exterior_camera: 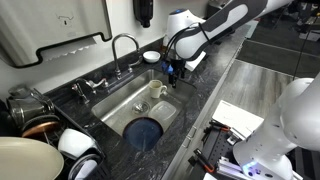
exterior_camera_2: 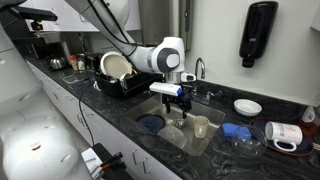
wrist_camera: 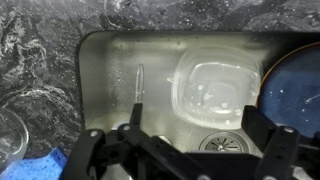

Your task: Remove the cup from the sink

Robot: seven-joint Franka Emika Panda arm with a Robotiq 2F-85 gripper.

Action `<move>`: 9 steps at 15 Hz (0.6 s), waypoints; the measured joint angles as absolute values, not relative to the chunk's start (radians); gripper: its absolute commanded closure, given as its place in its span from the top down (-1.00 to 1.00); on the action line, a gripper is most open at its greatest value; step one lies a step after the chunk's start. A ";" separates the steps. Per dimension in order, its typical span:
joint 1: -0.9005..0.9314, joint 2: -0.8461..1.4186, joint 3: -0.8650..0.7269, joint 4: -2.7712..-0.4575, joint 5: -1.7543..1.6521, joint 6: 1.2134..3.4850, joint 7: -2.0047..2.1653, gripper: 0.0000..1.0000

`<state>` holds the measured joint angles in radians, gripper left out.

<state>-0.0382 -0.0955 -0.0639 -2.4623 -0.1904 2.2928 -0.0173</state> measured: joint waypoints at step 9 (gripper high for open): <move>-0.087 0.152 -0.125 -2.410 -0.182 2.393 -0.118 1.00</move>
